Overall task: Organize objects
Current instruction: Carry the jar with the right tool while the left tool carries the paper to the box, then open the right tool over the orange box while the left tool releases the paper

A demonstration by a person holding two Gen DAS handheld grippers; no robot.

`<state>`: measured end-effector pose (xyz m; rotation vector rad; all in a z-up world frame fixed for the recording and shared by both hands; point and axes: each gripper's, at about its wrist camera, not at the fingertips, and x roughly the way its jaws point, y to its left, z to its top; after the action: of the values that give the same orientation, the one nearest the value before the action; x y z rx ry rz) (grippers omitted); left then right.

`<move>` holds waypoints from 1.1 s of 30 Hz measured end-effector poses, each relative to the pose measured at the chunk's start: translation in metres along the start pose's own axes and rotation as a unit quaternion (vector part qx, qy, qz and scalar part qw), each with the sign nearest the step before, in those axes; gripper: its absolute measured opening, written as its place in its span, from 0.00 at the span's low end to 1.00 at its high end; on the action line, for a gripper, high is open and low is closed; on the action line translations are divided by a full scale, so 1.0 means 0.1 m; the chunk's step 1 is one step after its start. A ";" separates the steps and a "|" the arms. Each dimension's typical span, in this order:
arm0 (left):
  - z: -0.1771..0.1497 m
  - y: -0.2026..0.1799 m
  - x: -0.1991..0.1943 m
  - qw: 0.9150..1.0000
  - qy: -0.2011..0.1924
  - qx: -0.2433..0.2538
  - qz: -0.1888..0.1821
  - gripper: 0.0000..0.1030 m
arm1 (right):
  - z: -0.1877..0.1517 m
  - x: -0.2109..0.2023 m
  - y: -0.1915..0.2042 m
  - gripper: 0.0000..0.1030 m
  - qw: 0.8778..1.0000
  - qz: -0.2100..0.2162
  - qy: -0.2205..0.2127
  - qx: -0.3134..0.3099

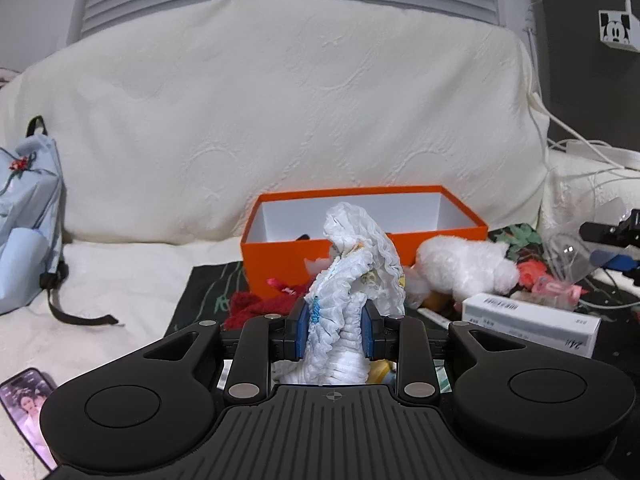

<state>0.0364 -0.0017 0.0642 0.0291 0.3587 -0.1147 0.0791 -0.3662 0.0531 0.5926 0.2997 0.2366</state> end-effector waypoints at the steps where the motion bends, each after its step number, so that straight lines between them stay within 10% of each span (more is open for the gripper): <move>1: 0.02 -0.01 0.01 1.000 -0.001 0.000 0.000 0.81 | 0.00 0.00 0.01 0.60 1.000 0.002 0.001 0.000; 17: 0.93 0.08 0.51 0.999 -0.011 -0.006 -0.051 0.81 | 0.32 0.27 0.37 0.60 0.996 0.065 0.052 0.018; 30: 1.34 0.28 1.87 0.997 0.056 -0.037 -0.032 0.82 | 0.83 1.61 0.82 0.60 0.987 0.083 0.134 0.015; 33: 1.32 0.33 2.20 0.994 0.087 -0.051 -0.032 1.00 | 0.79 1.97 0.81 0.60 0.984 0.075 0.161 0.024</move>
<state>0.2908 0.0013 0.1108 -0.0739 0.5399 -0.1576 0.2790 -0.2812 0.1213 0.6259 0.5759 0.4731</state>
